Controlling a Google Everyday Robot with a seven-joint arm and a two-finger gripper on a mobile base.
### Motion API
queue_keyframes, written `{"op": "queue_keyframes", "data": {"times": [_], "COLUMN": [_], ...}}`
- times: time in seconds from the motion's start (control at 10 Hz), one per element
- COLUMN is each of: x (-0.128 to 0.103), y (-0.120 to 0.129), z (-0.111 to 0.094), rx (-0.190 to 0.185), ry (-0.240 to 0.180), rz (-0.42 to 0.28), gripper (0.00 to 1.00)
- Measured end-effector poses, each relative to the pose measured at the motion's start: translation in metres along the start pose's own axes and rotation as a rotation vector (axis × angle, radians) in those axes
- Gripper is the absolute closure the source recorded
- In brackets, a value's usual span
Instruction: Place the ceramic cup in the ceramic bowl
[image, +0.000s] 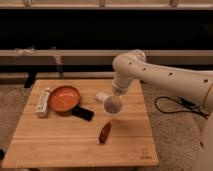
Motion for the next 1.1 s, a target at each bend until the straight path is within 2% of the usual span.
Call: {"op": "queue_keyframes", "data": {"times": [0.6,0.9,1.1], "x": [-0.099,-0.149,-0.173], "y": [-0.021,-0.030,-0.033], "z": [-0.001,0.009,0.013], "rx": [-0.010,-0.023,-0.025], "ry": [-0.037,-0.030,-0.025], "rz": [-0.173,-0.265,-0.324], "gripper": [1.00,1.00,1.00]}}
